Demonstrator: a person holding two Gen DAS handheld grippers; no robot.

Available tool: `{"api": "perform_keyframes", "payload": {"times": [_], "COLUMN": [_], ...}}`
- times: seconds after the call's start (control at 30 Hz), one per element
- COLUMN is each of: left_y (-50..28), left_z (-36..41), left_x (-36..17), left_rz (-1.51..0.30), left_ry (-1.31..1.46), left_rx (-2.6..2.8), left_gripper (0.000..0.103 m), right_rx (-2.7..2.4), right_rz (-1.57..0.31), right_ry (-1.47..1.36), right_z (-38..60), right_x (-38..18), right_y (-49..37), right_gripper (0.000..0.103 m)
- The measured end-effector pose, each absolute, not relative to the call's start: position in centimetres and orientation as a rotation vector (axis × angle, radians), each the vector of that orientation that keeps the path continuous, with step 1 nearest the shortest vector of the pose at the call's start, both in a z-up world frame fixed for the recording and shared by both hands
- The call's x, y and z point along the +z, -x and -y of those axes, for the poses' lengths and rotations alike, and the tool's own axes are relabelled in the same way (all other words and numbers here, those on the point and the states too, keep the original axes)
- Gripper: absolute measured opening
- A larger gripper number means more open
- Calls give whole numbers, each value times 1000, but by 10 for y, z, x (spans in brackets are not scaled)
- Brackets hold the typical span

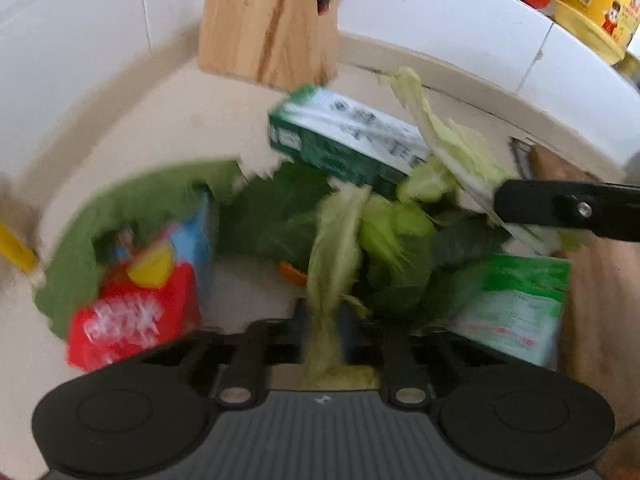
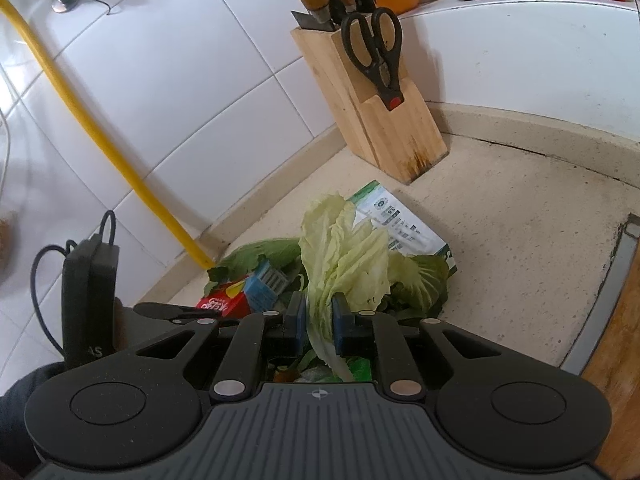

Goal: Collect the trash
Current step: 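Grasp a pale cabbage stalk with the left tool while the right tool holds its leaf, then carry the cabbage stalk with the left tool while the right tool carries the leaf to the bin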

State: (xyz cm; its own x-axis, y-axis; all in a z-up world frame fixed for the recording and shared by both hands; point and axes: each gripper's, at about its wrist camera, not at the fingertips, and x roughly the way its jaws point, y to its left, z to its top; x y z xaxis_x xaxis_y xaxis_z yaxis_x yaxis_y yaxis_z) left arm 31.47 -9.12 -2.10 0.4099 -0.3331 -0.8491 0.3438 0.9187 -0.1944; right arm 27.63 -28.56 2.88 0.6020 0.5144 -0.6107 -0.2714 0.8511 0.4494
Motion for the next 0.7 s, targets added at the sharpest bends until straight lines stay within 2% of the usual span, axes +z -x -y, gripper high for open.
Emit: {"api": "perform_keyframes", "payload": {"times": [0.2, 0.43, 0.7], "left_y": [-296, -273, -239], "left_z": [63, 21, -4], "left_x": [-1, 41, 62], "left_rz": [-1053, -925, -819], "left_ry": [118, 252, 310], "left_rx": [-419, -363, -362], "left_gripper": [8, 8, 8], "right_rx": [447, 456, 499], "right_rz": [-767, -725, -691], "right_ry": [-353, -361, -316], "right_z": [294, 289, 260], "right_x": [37, 48, 70], "right_y": [-269, -258, -238], "right_gripper": [18, 18, 18]}}
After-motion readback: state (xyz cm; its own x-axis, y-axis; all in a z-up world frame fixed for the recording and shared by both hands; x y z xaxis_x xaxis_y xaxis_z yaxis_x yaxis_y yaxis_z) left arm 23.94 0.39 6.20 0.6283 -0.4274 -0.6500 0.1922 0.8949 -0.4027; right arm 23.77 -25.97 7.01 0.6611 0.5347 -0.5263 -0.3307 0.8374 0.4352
